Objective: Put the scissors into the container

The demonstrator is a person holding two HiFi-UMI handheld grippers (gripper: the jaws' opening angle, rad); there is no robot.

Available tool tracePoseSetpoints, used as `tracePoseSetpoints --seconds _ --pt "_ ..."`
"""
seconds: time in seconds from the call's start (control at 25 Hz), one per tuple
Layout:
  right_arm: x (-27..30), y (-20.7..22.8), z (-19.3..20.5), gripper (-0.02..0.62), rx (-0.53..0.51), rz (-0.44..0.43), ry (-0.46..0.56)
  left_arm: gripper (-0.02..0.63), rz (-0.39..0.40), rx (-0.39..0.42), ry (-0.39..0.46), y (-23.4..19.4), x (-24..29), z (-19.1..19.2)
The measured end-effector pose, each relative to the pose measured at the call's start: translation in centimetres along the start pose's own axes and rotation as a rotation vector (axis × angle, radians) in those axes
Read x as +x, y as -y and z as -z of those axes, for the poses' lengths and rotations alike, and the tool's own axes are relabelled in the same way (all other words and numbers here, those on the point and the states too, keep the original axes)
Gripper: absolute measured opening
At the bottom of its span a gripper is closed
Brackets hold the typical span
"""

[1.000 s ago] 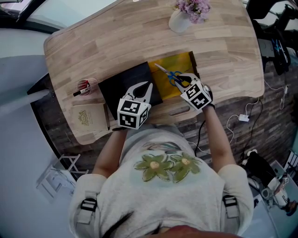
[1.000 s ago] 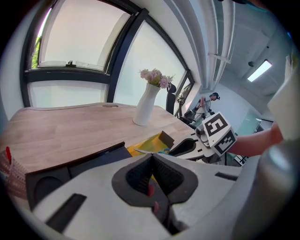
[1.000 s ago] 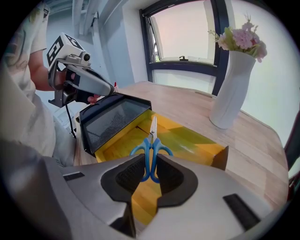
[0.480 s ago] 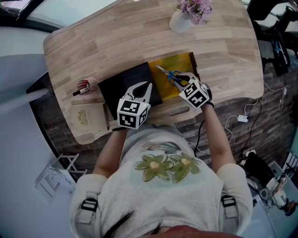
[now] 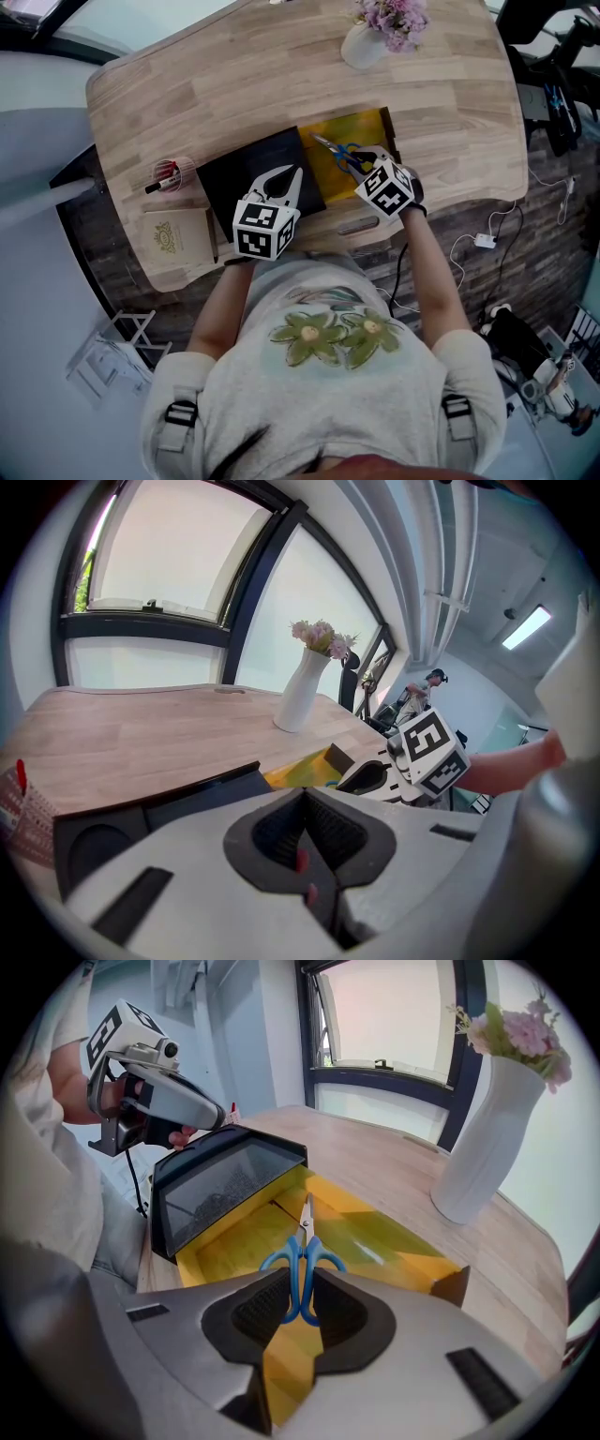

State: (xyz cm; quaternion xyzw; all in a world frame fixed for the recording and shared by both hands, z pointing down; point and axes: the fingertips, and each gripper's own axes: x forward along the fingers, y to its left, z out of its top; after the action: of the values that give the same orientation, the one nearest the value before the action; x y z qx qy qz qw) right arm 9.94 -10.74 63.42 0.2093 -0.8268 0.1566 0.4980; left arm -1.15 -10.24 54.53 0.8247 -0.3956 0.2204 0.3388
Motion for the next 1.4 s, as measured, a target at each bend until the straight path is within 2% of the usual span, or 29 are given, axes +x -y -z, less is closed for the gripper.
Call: tracePoseSetpoints --seconds 1.4 --pt "2.3 0.1 0.7 0.078 -0.034 -0.016 -0.128 0.008 -0.006 -0.025 -0.003 -1.1 0.0 0.4"
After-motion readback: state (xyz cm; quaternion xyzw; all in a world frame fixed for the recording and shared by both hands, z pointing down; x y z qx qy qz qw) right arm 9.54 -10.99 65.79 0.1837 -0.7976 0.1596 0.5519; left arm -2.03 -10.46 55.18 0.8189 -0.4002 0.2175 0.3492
